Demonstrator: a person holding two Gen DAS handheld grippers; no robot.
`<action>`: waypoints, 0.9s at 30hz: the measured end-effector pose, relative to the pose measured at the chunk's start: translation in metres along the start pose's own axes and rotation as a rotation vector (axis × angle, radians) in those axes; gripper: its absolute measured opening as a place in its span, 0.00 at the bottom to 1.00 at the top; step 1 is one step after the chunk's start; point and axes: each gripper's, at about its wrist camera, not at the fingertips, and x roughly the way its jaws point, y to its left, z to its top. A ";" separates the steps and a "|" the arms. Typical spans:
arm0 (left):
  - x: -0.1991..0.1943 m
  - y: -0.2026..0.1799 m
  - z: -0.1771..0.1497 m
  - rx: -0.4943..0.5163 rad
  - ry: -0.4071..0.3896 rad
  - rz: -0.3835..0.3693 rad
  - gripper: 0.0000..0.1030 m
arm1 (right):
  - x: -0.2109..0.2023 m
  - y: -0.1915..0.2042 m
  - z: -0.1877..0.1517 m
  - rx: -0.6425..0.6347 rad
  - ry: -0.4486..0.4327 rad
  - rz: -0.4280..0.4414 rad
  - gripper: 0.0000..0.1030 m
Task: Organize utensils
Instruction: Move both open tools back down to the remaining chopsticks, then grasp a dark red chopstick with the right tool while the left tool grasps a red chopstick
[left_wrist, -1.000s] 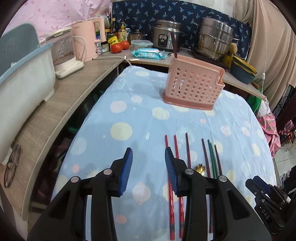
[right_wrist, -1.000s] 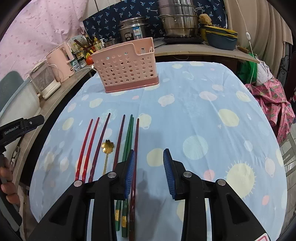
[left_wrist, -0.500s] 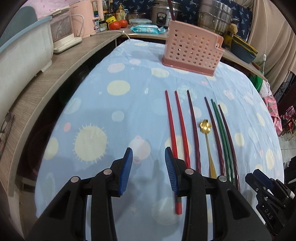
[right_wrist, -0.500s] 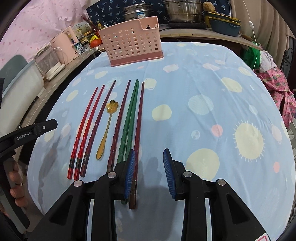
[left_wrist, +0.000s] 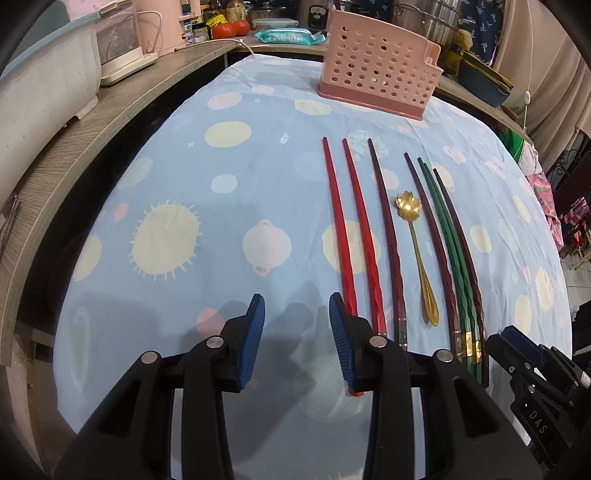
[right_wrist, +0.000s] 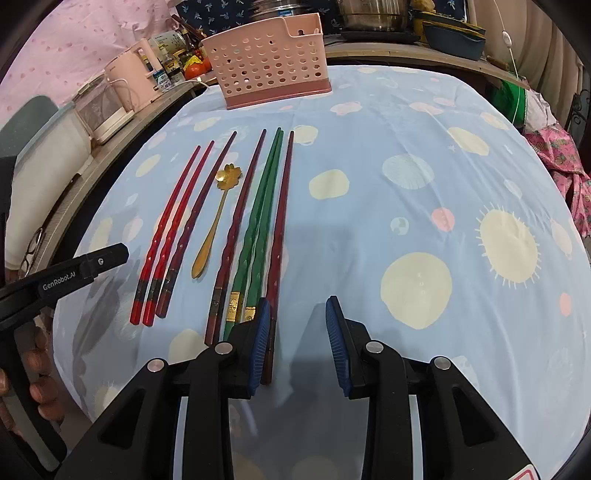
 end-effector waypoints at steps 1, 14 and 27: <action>0.000 -0.001 -0.001 0.004 0.002 0.000 0.34 | 0.000 0.000 0.000 -0.001 0.000 0.002 0.31; 0.003 -0.009 -0.012 0.025 0.030 -0.015 0.34 | 0.002 0.004 -0.004 -0.020 0.009 0.007 0.27; 0.002 -0.018 -0.021 0.048 0.040 -0.033 0.36 | 0.001 0.000 -0.011 -0.022 0.006 -0.012 0.15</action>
